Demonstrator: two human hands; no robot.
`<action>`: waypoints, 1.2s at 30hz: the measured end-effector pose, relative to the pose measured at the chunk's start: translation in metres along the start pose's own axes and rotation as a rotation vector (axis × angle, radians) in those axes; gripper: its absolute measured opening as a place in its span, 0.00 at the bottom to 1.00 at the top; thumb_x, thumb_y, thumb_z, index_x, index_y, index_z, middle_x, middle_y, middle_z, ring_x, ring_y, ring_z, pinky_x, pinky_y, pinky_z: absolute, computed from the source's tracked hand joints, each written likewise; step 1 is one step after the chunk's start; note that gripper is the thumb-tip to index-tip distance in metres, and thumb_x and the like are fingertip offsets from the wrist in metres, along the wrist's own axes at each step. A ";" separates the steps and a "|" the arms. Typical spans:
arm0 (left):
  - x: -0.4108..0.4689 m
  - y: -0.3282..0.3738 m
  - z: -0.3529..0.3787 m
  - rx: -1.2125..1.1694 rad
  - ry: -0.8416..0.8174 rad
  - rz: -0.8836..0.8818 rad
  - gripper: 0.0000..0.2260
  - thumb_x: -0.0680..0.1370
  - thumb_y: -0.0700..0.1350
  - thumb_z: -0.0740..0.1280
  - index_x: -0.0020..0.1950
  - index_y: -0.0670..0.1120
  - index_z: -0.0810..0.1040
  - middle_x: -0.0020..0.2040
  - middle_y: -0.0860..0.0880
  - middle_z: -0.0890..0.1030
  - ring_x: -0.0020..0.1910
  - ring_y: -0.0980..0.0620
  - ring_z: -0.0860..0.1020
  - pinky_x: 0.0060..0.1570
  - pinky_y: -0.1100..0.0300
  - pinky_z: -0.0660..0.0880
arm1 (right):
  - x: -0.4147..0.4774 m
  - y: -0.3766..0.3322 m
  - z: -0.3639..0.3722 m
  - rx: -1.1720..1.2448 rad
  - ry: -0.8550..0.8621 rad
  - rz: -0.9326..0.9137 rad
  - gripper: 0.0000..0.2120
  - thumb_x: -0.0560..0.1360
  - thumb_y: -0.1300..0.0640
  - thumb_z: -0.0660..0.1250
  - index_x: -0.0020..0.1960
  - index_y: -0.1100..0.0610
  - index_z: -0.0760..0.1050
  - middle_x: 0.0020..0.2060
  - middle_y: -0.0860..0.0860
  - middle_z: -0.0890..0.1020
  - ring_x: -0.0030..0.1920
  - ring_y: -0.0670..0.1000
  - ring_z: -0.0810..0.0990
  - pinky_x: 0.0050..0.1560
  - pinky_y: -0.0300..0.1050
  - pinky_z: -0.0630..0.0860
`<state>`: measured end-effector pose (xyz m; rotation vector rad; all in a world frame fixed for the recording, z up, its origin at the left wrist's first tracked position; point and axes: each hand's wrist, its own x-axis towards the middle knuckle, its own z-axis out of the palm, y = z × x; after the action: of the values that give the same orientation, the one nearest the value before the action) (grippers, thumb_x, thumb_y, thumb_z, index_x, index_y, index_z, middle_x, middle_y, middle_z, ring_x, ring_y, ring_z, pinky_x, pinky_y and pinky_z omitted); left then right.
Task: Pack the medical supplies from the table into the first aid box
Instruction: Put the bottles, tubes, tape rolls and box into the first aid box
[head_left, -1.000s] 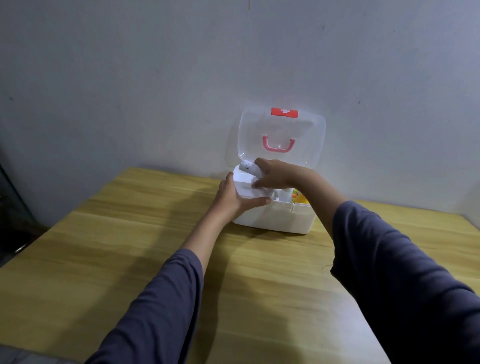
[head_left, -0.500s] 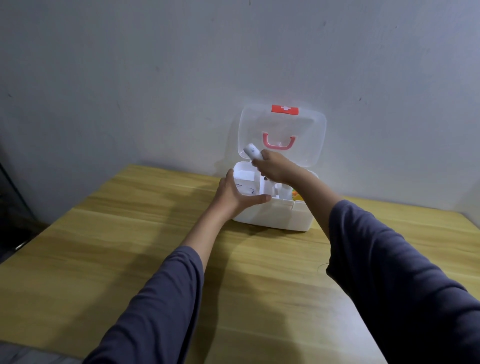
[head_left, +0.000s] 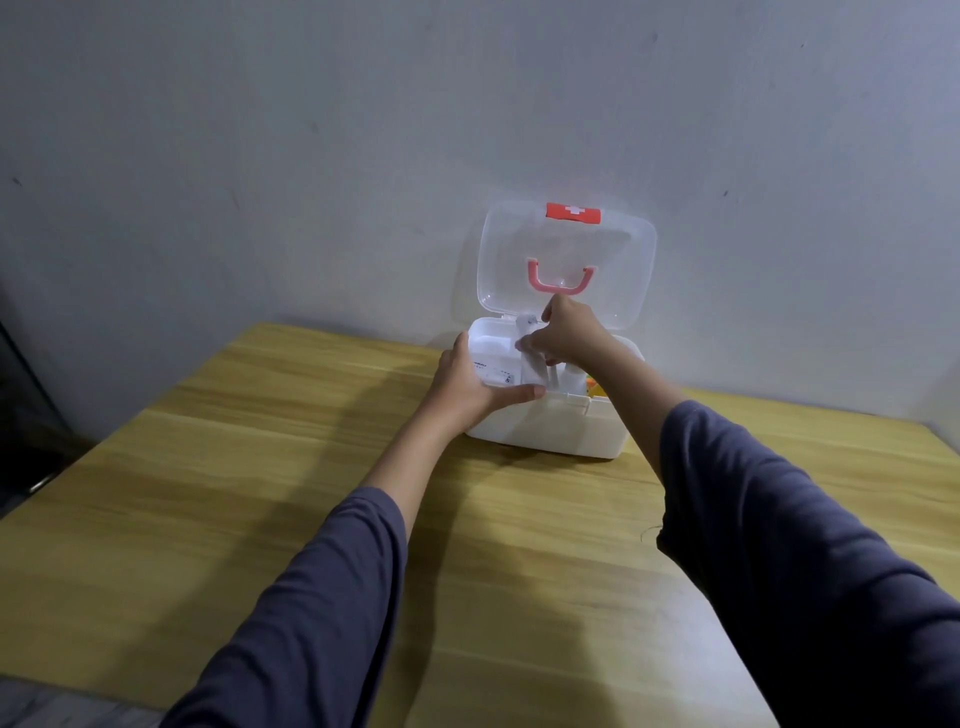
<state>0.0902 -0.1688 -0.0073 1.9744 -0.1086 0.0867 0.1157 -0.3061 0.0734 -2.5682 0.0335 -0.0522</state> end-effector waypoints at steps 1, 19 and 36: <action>0.000 -0.001 0.000 -0.003 -0.002 0.000 0.45 0.64 0.54 0.84 0.76 0.46 0.67 0.70 0.46 0.74 0.69 0.46 0.74 0.60 0.54 0.74 | 0.000 0.000 0.000 -0.027 0.002 -0.018 0.26 0.68 0.55 0.72 0.60 0.64 0.68 0.52 0.58 0.76 0.47 0.57 0.80 0.43 0.47 0.78; -0.003 0.005 -0.001 0.024 -0.027 -0.017 0.54 0.60 0.61 0.83 0.79 0.47 0.62 0.74 0.47 0.69 0.74 0.46 0.70 0.70 0.47 0.73 | -0.003 0.004 0.004 -0.200 0.040 -0.128 0.18 0.67 0.59 0.72 0.54 0.66 0.74 0.53 0.61 0.78 0.44 0.55 0.75 0.41 0.44 0.75; -0.003 -0.002 -0.003 0.006 0.015 -0.005 0.64 0.43 0.76 0.78 0.75 0.50 0.68 0.71 0.49 0.75 0.70 0.47 0.75 0.69 0.44 0.75 | -0.085 0.144 -0.049 0.179 0.484 -0.104 0.12 0.72 0.60 0.68 0.54 0.62 0.76 0.52 0.58 0.81 0.53 0.56 0.79 0.54 0.46 0.72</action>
<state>0.0877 -0.1654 -0.0079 1.9794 -0.0933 0.0986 0.0269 -0.4505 0.0334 -2.3195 0.0735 -0.6827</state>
